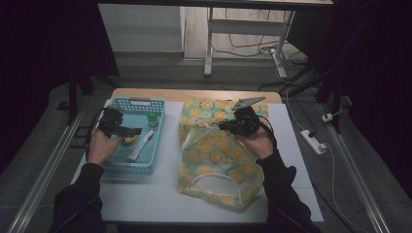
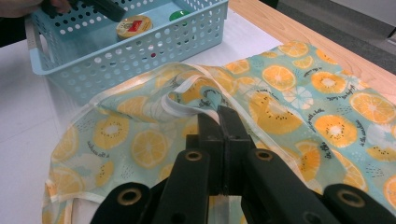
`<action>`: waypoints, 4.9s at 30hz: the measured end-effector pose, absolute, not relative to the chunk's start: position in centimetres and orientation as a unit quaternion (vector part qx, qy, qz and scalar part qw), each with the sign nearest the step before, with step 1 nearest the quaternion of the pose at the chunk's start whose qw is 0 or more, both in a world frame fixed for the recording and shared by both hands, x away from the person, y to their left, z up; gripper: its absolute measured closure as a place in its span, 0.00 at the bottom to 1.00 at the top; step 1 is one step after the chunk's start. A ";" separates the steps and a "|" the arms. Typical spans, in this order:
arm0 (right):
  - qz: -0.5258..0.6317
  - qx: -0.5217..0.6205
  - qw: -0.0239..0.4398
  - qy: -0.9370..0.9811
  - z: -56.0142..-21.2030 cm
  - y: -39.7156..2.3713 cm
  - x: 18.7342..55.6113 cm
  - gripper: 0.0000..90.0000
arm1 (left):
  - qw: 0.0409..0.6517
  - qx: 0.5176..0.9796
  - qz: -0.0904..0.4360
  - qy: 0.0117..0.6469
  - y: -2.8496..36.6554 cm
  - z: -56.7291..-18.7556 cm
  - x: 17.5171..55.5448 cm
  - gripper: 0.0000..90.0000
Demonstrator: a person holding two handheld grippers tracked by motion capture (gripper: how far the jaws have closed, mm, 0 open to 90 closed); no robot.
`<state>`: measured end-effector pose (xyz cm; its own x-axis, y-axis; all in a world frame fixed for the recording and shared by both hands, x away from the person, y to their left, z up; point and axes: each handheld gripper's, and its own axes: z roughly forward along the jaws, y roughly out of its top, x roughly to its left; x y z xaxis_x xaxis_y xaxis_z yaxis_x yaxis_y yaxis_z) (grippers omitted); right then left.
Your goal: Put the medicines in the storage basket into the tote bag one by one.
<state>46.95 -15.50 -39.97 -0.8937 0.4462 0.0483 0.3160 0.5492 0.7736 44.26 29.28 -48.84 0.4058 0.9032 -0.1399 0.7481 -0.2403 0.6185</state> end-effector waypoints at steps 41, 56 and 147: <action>0.422 0.217 0.081 0.877 -39.9 -15.6 46.9 0.99 | 0.157 0.807 0.074 0.564 28.3 -52.0 47.2 0.22; 0.425 0.218 0.080 0.875 -40.0 -15.7 47.0 1.00 | 0.210 0.784 0.073 0.579 28.9 -50.6 46.8 0.22; 0.427 0.217 0.083 0.874 -40.5 -15.6 47.3 1.00 | 0.349 0.893 0.031 0.282 8.1 -43.9 38.2 0.22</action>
<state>47.29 -15.58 -40.52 -0.8918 0.4507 0.0402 0.3083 0.5402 0.7831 38.20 8.12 -43.87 0.8393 0.5249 -0.1416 0.4819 -0.5977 0.6407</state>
